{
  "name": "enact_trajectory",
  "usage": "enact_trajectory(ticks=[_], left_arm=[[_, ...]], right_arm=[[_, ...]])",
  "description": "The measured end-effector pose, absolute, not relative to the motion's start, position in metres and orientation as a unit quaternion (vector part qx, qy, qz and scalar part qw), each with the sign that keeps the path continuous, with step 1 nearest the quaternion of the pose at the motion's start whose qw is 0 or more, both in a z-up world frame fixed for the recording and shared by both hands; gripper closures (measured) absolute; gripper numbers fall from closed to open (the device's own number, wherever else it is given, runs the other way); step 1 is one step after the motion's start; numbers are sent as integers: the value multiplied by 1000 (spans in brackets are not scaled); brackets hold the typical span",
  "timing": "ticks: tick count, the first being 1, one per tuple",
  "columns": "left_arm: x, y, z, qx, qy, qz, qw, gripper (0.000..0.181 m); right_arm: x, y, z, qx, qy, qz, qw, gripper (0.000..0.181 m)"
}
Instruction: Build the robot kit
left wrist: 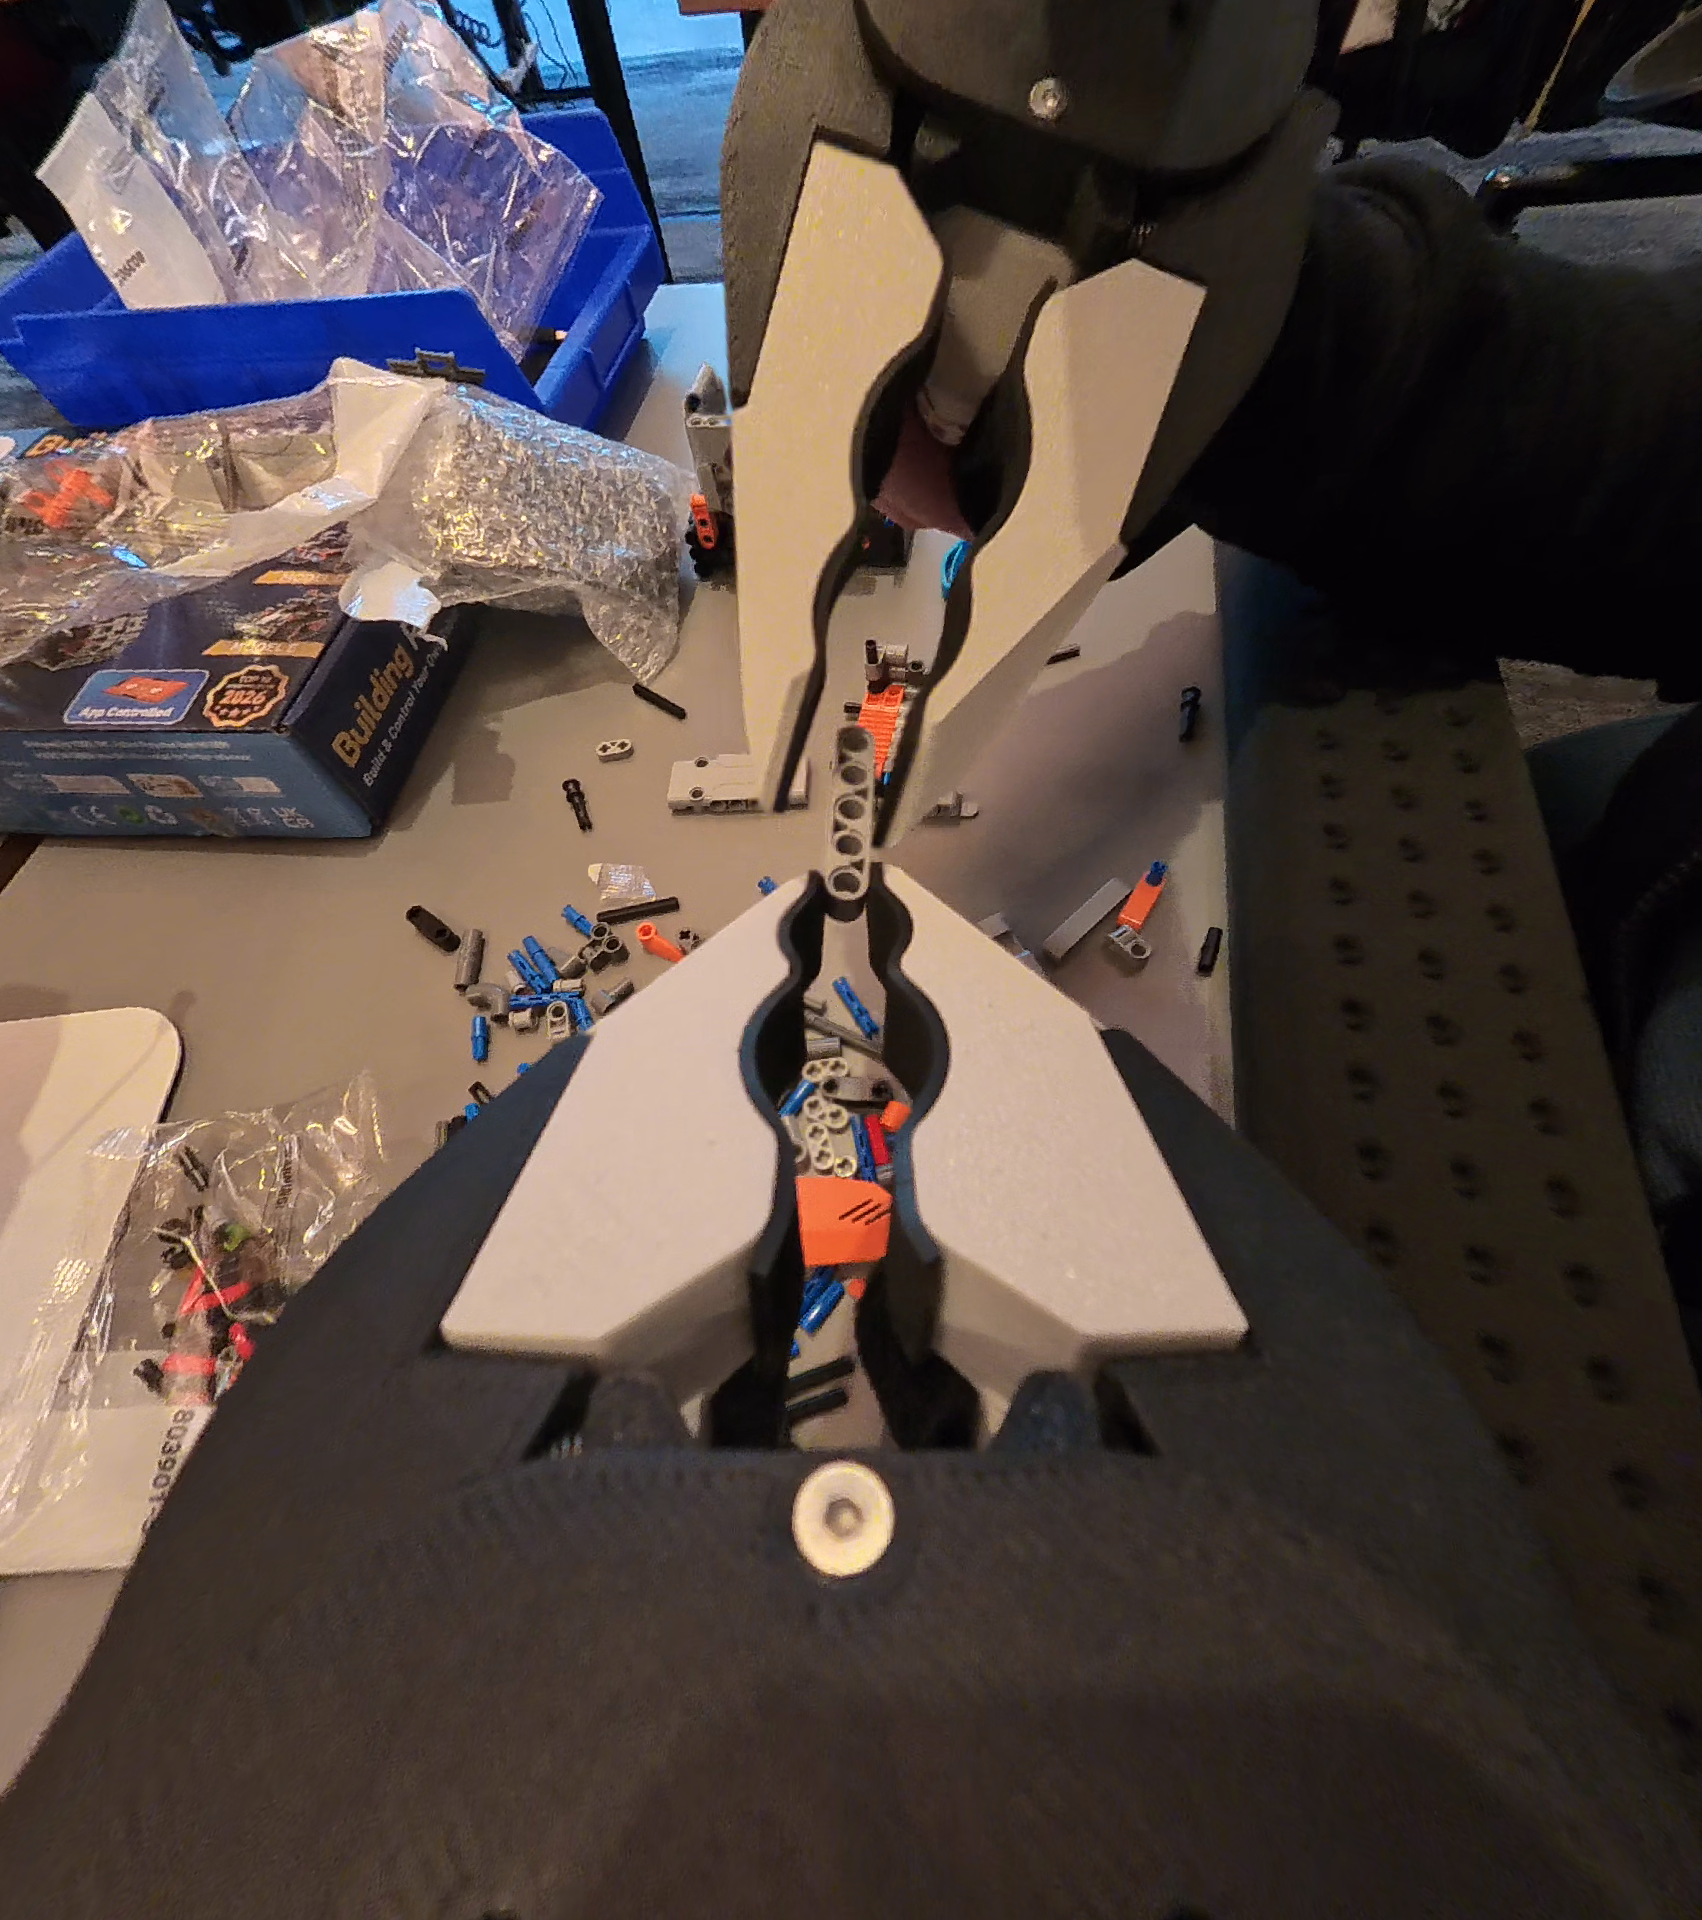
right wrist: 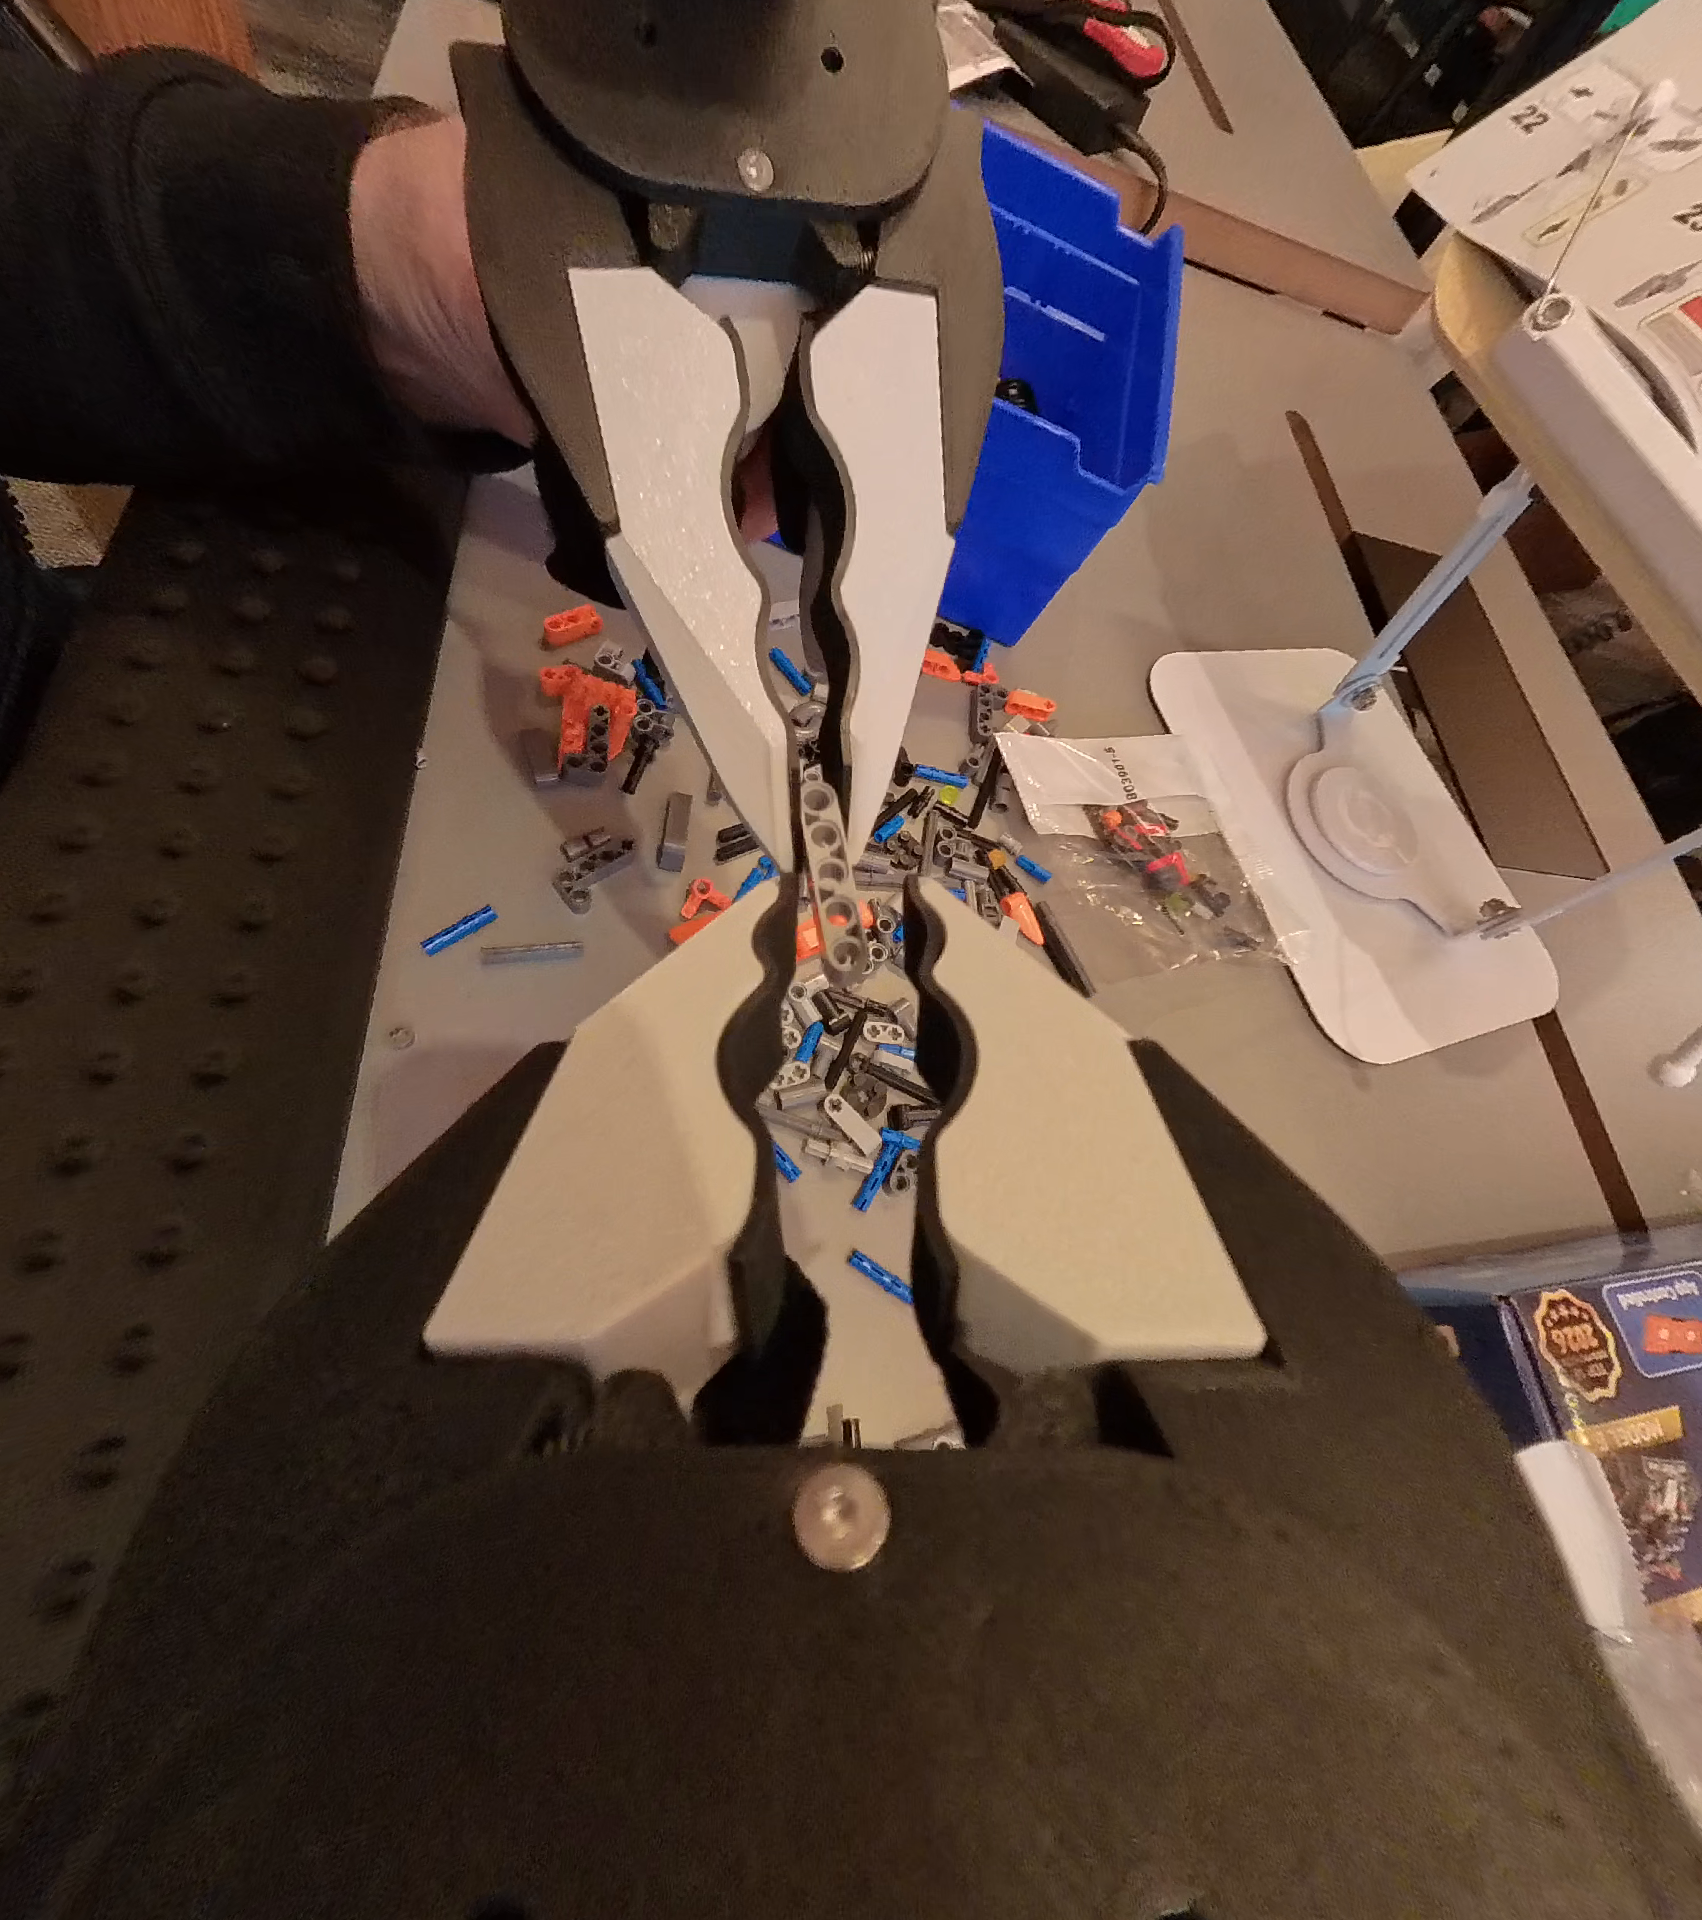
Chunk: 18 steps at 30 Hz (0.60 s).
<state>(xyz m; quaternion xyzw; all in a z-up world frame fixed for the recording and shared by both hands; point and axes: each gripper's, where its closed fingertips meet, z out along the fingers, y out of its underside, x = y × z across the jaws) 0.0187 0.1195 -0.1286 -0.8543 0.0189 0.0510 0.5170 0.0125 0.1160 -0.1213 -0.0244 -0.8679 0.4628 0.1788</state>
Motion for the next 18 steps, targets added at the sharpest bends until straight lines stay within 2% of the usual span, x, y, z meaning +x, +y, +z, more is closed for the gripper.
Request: enact_trajectory(ticks=[4, 11, 18], left_arm=[[19, 124, -133, -861, 26, 60, 505, 176], [19, 130, -148, -874, 35, 58, 481, 171], [5, 122, -148, -871, -6, 56, 489, 176]], right_arm=[[17, 119, -126, -20, -876, 449, 176, 175], [25, 141, -139, -51, -898, 406, 164, 177], [50, 186, -196, -123, -936, 317, 94, 177]])
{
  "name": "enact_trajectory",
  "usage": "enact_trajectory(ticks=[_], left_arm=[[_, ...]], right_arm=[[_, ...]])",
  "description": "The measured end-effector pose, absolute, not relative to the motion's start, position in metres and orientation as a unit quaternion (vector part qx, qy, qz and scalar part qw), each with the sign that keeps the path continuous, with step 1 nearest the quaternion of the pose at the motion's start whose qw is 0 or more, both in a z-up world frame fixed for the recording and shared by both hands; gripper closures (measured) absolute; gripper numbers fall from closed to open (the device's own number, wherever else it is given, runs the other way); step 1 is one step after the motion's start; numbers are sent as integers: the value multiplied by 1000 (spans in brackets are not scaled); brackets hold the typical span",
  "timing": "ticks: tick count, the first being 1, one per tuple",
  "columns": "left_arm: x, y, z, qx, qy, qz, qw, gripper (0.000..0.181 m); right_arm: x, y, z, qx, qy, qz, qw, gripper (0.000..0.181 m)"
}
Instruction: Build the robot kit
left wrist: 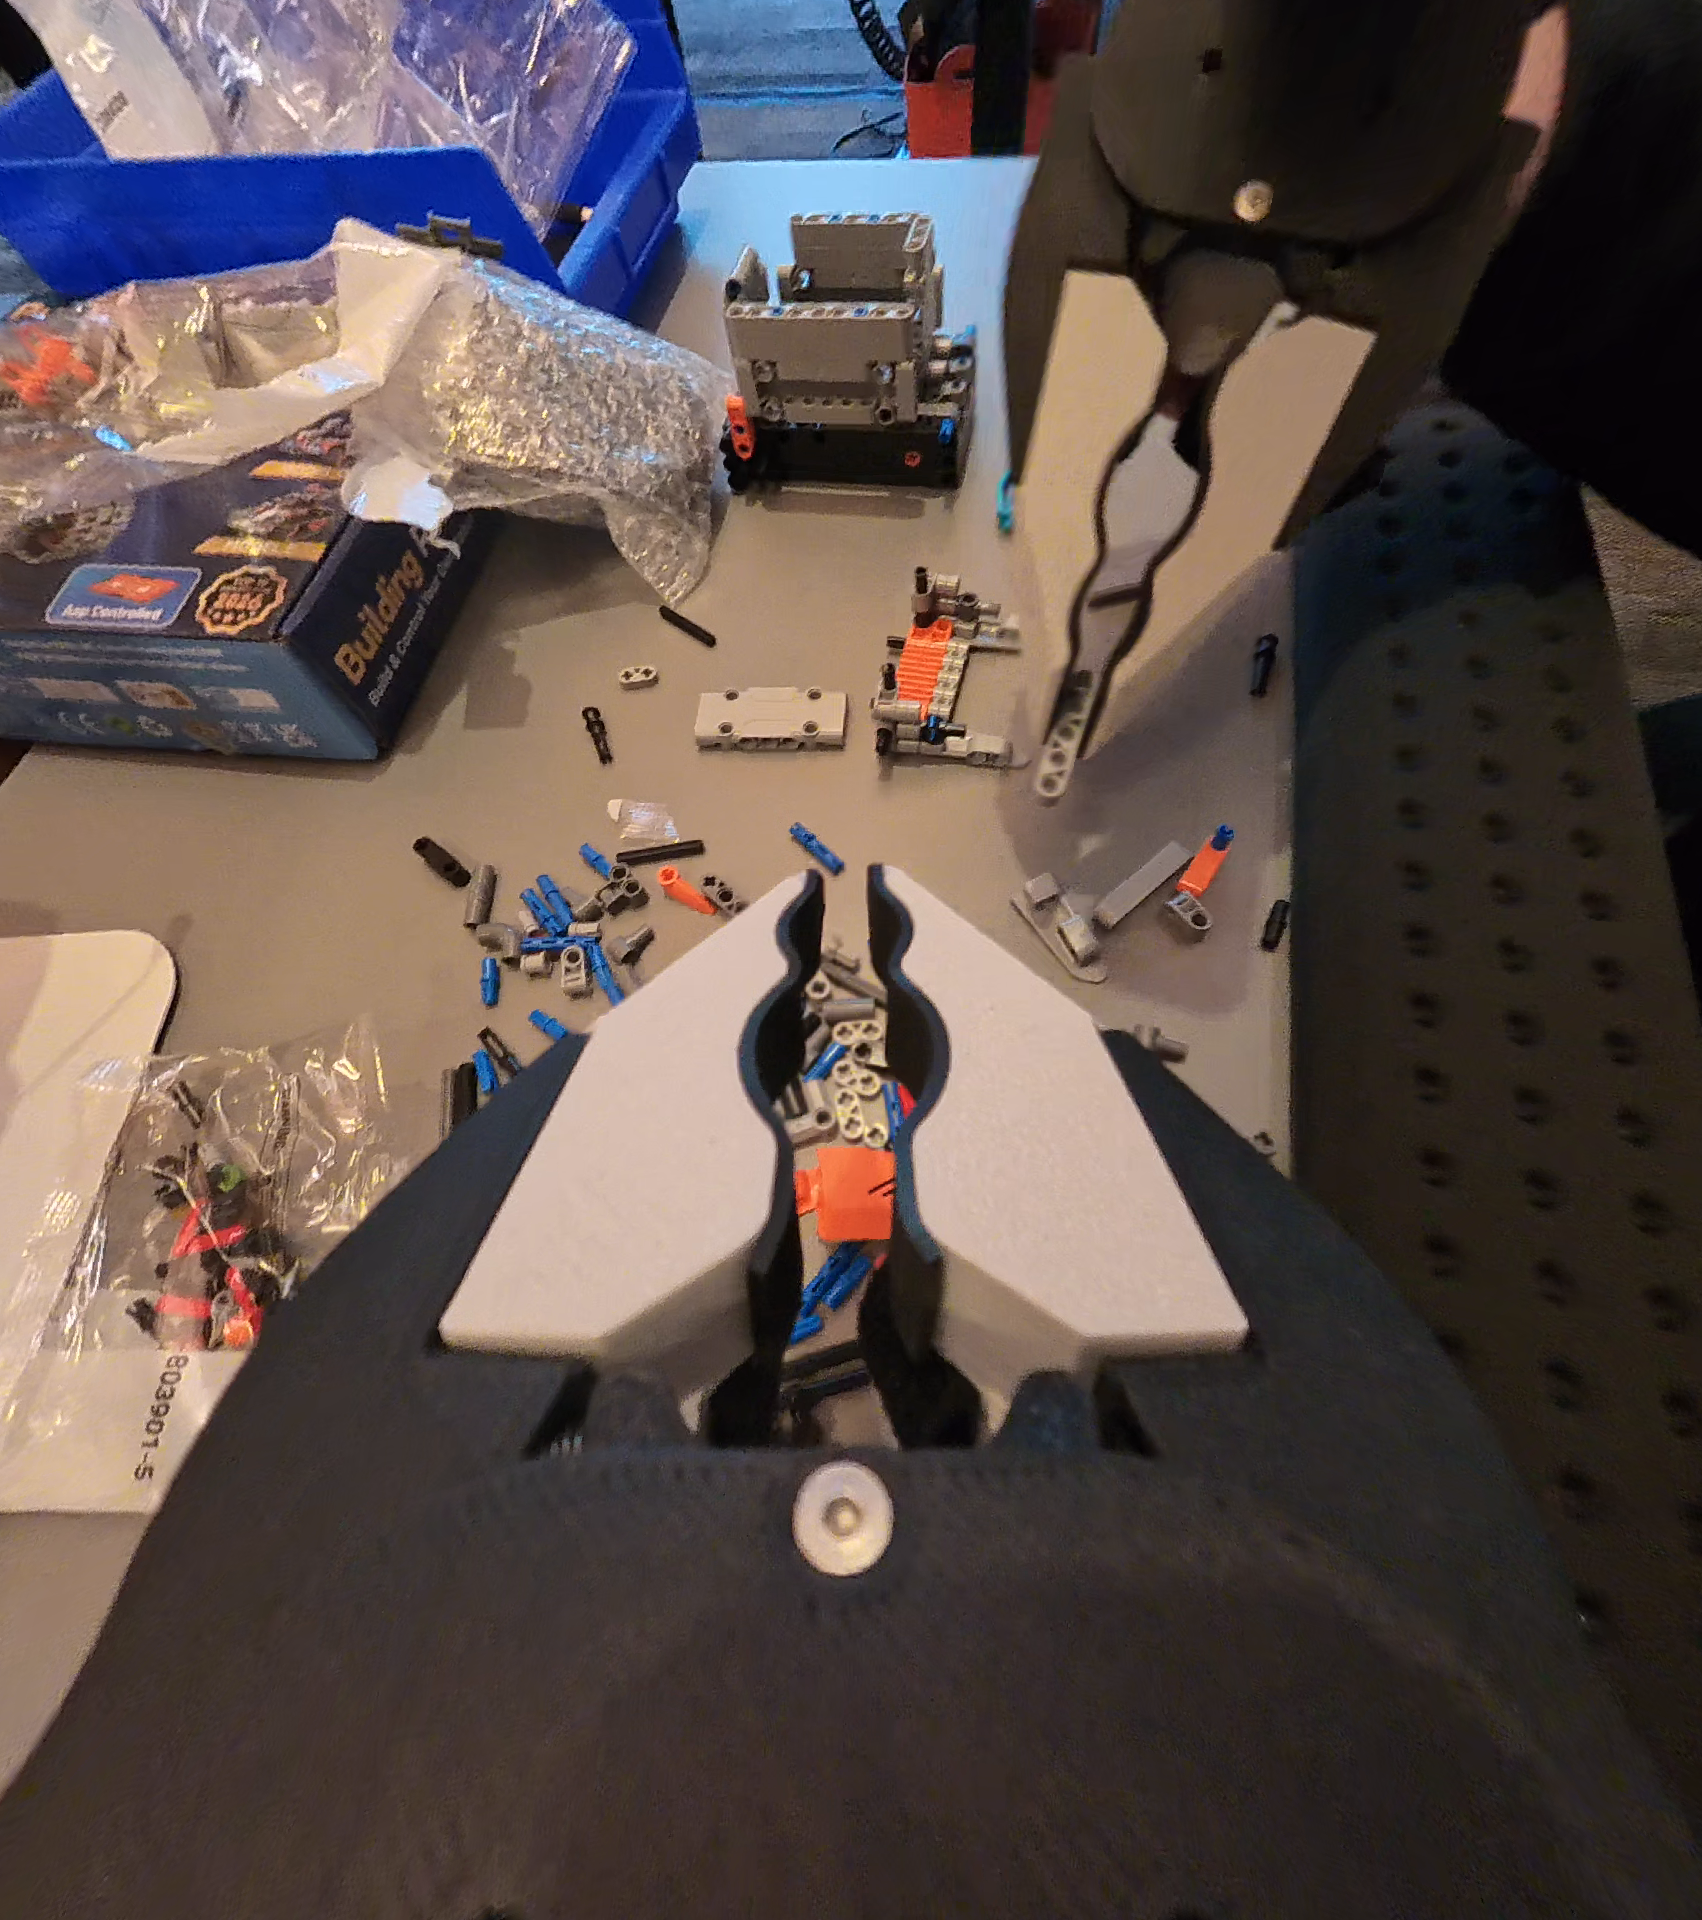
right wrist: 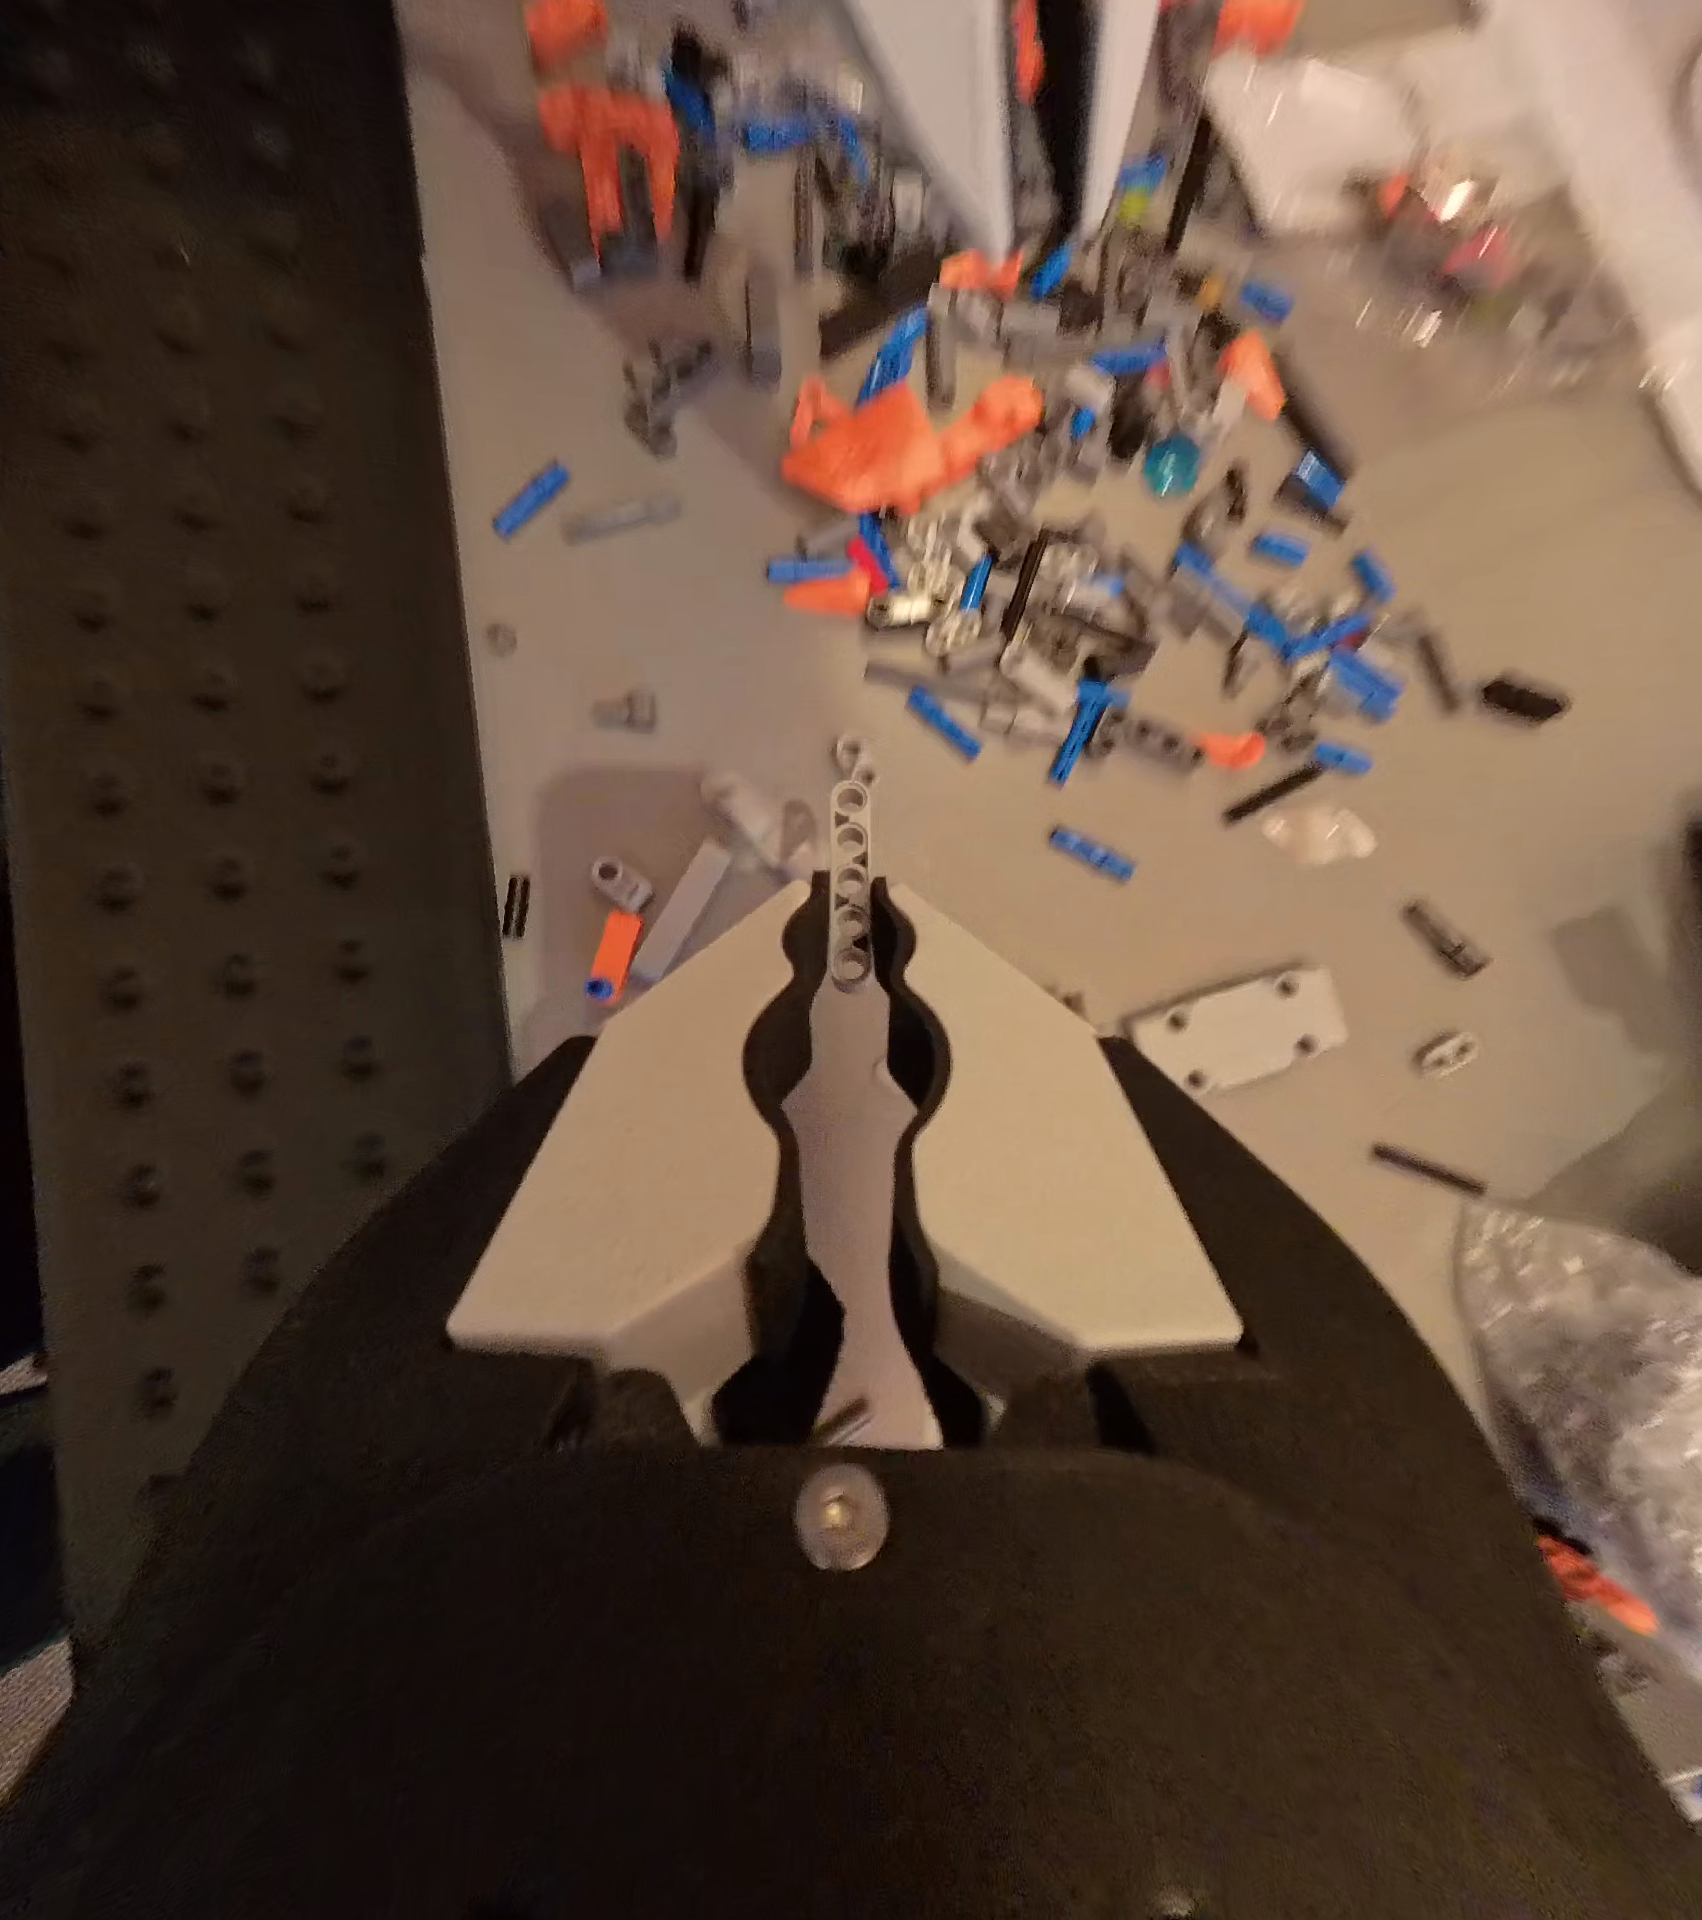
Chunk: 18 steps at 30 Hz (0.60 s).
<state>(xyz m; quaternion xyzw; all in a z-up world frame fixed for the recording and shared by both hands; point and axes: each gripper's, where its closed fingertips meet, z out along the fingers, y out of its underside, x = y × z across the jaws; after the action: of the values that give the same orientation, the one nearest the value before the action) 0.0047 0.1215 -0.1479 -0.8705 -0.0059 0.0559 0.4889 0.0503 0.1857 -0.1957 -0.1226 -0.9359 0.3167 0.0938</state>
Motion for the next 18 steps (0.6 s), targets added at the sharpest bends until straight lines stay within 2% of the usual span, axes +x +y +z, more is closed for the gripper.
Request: enact_trajectory(ticks=[6, 18], left_arm=[[4, 122, -154, -875, -13, 47, 482, 176], [-1, 117, -147, -867, -17, 67, 494, 178]], right_arm=[[69, 210, -241, -147, -960, 231, 57, 176], [74, 219, -249, -160, -962, 218, 36, 169]])
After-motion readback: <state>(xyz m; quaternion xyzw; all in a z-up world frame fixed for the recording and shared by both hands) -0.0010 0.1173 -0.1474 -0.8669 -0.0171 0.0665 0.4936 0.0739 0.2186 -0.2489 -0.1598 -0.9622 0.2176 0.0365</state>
